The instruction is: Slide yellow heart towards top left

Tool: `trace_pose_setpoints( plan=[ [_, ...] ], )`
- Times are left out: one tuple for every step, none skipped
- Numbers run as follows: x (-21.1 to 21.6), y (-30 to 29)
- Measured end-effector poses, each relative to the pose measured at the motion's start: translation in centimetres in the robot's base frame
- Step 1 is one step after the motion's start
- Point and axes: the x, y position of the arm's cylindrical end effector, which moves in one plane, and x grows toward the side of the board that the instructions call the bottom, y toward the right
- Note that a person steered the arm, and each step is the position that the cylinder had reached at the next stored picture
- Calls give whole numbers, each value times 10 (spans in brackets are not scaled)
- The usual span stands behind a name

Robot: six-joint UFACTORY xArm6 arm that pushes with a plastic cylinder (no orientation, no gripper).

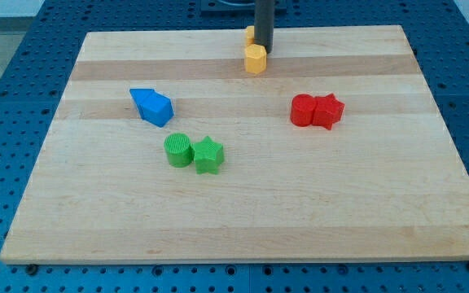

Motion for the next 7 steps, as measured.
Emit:
trace_pose_setpoints(
  plan=[
    [-3, 11],
    [-17, 39],
    [-28, 37],
    [-28, -1],
    [-28, -36],
    [-28, -60],
    [-16, -67]
  ],
)
